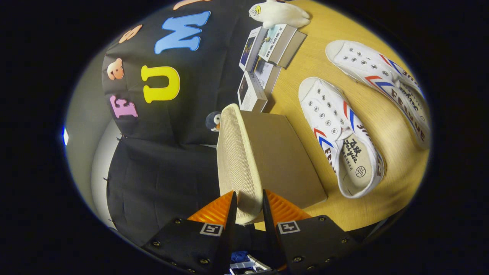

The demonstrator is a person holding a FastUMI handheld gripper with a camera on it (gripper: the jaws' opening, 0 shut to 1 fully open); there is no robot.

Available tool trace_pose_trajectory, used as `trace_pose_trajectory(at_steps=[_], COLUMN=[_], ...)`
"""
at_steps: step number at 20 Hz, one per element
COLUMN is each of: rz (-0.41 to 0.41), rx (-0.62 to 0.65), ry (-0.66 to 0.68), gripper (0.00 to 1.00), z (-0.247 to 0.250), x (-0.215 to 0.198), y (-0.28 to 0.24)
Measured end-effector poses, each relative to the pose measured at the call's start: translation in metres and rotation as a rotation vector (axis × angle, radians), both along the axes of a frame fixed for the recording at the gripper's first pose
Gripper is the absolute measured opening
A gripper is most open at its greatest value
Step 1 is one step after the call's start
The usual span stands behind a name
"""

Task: Open the storage box then place both shoes into the box .Put the left shoe in first, then the right shoe, with the right side of both shoes facing outward in a uniform manner.

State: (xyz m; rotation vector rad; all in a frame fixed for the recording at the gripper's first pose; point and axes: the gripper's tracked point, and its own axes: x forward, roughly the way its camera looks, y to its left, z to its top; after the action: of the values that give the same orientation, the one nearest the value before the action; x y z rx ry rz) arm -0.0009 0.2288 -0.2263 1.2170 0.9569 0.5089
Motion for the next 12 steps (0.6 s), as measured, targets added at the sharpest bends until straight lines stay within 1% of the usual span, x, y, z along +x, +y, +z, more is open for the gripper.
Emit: trace_pose_trajectory(at_steps=[1,2,3,4,12], rz=[-0.039,-0.031,-0.017,-0.001,0.053], rx=[0.005,0.028,0.028,0.023,0.011], ry=[0.0,-0.009,-0.013,-0.025,-0.151], gripper=[0.26,0.13,0.13,0.07,0.07], z=[0.006,0.009,0.012,0.015,0.074], x=[0.0,0.001,-0.001,-0.002,0.0], y=[-0.014,-0.011,-0.007,-0.007,0.0])
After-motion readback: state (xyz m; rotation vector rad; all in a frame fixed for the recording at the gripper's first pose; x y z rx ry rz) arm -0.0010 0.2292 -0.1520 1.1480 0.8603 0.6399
